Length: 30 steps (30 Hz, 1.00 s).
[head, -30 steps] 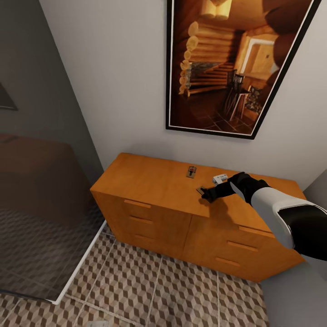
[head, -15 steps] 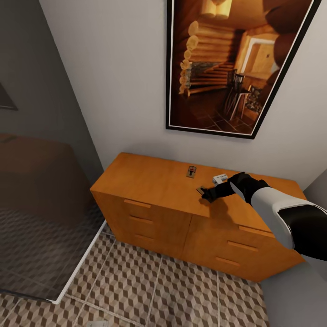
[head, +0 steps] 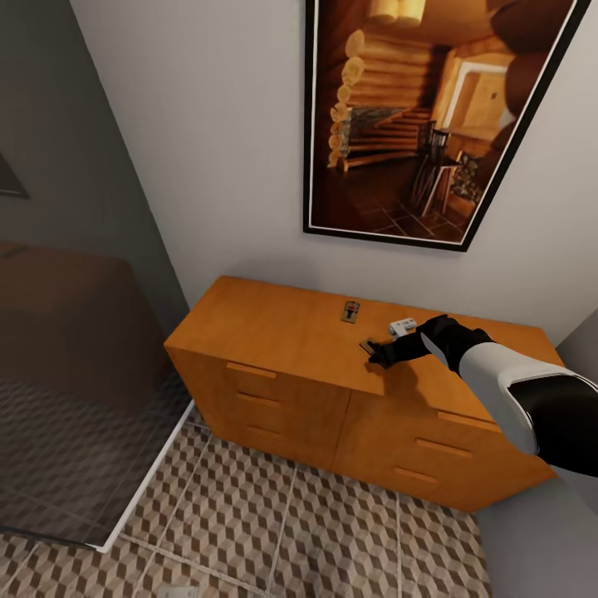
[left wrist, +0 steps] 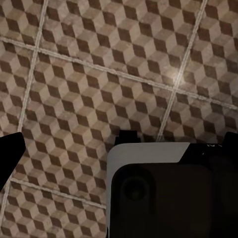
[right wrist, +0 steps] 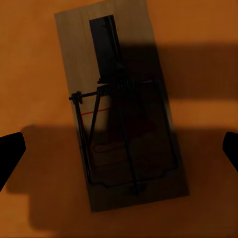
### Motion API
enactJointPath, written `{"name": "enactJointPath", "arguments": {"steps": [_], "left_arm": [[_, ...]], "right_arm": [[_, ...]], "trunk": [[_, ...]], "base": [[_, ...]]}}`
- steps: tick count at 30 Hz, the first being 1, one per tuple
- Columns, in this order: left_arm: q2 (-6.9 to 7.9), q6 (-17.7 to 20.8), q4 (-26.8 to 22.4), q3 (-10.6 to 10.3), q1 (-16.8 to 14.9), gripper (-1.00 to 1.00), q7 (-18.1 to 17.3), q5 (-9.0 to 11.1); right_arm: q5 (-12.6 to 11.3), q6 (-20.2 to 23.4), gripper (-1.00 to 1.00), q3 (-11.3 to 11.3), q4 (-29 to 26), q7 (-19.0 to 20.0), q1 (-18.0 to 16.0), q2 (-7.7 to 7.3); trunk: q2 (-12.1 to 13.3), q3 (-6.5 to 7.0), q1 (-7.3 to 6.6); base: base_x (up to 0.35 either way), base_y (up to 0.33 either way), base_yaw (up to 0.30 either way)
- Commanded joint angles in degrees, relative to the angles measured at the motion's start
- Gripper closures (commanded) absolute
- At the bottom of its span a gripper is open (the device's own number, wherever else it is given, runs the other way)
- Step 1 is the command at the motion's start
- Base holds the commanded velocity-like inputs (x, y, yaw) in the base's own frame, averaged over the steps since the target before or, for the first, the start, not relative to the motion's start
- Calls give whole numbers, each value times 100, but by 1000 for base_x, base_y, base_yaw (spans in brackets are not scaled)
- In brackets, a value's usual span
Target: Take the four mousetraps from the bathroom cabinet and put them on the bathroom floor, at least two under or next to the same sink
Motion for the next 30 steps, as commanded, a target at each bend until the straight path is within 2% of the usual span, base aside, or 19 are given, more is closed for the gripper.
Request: {"name": "enactJointPath", "arguments": {"steps": [1, 30], "left_arm": [[-4, -35, 22, -48, -9, -100, 8, 25], [-4, -35, 22, -48, -9, -100, 8, 25]], "right_arm": [[60, 17, -100, -4, -13, 40, -2, -3], [60, 18, -100, -4, -13, 38, -2, -9]], "trunk": [[-11, -11, 3], [-11, -26, 3]], "base": [[0, 0, 0], [0, 0, 0]]}}
